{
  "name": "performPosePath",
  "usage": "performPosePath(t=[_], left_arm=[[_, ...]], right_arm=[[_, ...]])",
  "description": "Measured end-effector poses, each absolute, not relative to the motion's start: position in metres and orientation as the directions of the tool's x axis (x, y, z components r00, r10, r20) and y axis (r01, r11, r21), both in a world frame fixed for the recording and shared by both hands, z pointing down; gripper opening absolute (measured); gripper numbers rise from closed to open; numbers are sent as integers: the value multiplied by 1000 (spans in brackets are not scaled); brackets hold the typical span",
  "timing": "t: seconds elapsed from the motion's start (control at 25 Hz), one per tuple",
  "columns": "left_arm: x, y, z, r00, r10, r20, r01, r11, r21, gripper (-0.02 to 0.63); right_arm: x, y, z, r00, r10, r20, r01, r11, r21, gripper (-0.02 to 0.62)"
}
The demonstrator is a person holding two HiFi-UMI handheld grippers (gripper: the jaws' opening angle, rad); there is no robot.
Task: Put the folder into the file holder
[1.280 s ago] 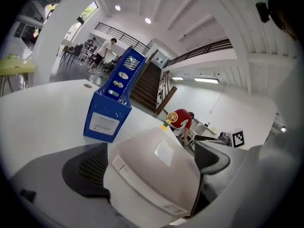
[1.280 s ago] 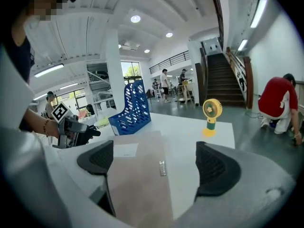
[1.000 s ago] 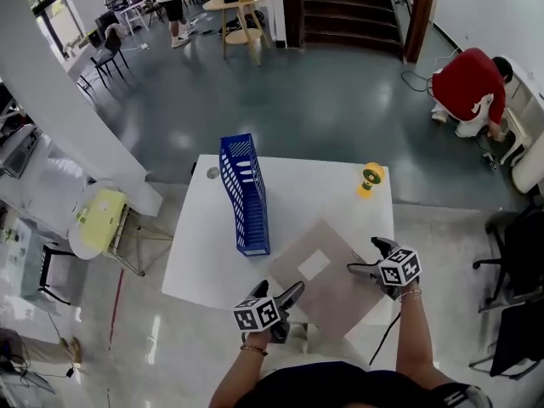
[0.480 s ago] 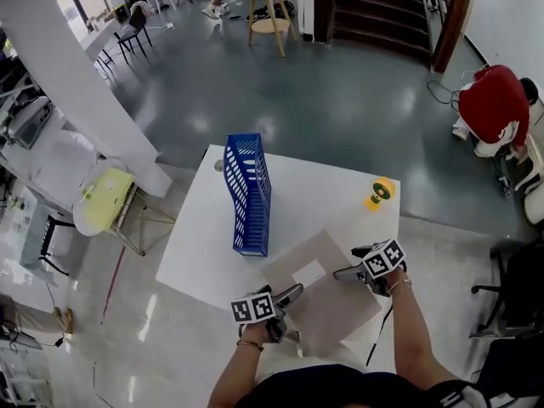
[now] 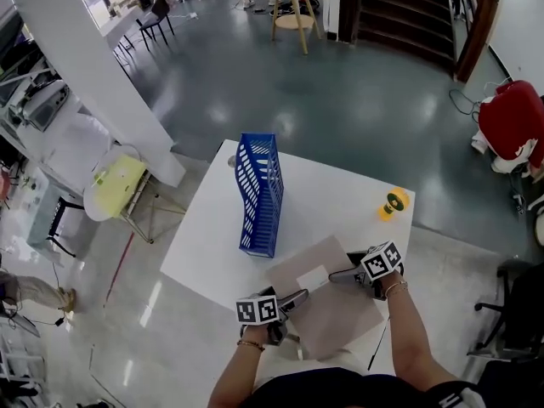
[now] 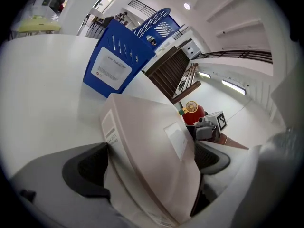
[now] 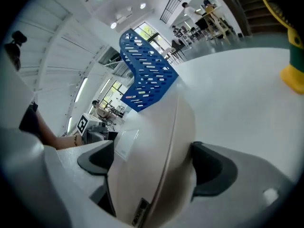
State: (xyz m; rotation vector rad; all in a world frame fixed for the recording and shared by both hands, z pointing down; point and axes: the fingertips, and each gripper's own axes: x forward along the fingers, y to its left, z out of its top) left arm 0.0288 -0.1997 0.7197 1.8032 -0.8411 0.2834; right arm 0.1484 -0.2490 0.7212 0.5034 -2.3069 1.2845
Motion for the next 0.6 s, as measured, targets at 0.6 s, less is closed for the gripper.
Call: performPosePath(t=[0.6], left_arm=[[42,-235,585,620,-695,363,-779,-489,393,558]], right_arm=[[177,-236,586,-783,-548,293,-617,632,-469,442]])
